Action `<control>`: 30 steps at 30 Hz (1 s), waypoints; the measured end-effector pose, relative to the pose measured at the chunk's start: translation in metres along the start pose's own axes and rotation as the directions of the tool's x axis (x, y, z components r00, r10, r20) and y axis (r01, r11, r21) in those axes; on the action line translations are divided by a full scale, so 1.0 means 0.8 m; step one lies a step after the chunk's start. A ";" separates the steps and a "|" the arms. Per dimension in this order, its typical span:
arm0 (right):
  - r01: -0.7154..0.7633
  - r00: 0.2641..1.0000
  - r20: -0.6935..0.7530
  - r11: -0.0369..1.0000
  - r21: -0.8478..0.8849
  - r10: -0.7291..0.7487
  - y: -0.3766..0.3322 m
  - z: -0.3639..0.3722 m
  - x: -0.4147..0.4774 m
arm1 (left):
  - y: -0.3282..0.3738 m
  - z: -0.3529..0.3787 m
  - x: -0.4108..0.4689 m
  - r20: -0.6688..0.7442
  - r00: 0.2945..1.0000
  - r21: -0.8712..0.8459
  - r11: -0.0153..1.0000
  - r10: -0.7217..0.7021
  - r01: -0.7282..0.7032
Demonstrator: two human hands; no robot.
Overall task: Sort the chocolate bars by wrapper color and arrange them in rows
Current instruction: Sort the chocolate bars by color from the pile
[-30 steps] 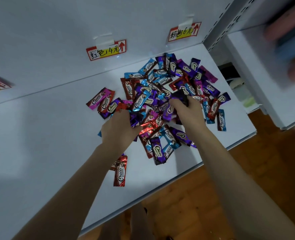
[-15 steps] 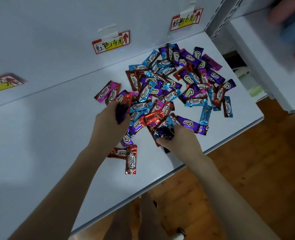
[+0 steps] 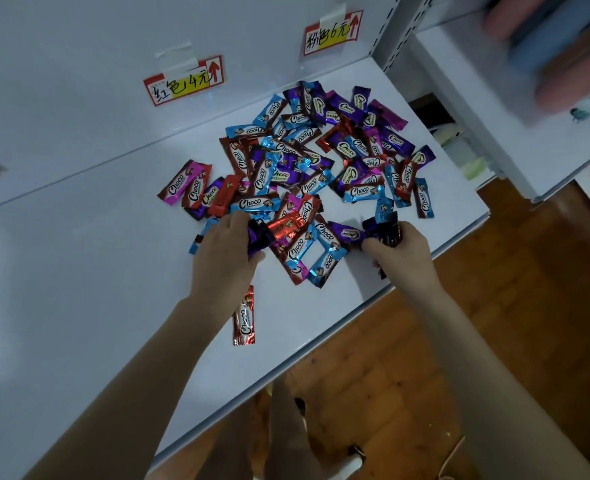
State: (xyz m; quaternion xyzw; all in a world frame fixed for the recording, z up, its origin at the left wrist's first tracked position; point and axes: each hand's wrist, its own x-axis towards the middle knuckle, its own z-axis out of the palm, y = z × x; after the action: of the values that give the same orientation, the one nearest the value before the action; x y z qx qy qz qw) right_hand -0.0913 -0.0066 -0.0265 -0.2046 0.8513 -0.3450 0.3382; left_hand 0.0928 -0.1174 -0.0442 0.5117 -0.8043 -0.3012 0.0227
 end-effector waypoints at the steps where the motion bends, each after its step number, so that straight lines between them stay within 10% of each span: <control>1: 0.013 1.000 -0.002 0.999 -0.046 -0.013 0.002 -0.002 0.004 | 0.000 -0.001 0.002 0.001 1.000 0.011 1.000 0.004 -0.004; 18: 0.267 0.963 0.096 0.849 -0.456 -0.252 -0.011 0.011 0.035 | -0.022 -0.032 -0.006 -0.072 0.985 -0.342 0.932 -0.157 0.123; 30: 0.298 0.953 0.118 0.929 -0.218 -0.278 -0.049 -0.003 0.012 | -0.023 -0.050 -0.030 -0.118 0.974 -0.449 0.885 -0.195 0.123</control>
State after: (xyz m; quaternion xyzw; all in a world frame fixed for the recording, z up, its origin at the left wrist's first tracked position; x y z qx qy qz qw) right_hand -0.0953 -0.0373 -0.0010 -0.3799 0.8315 -0.2794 0.2936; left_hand 0.1330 -0.1214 -0.0145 0.5803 -0.6663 -0.4335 0.1772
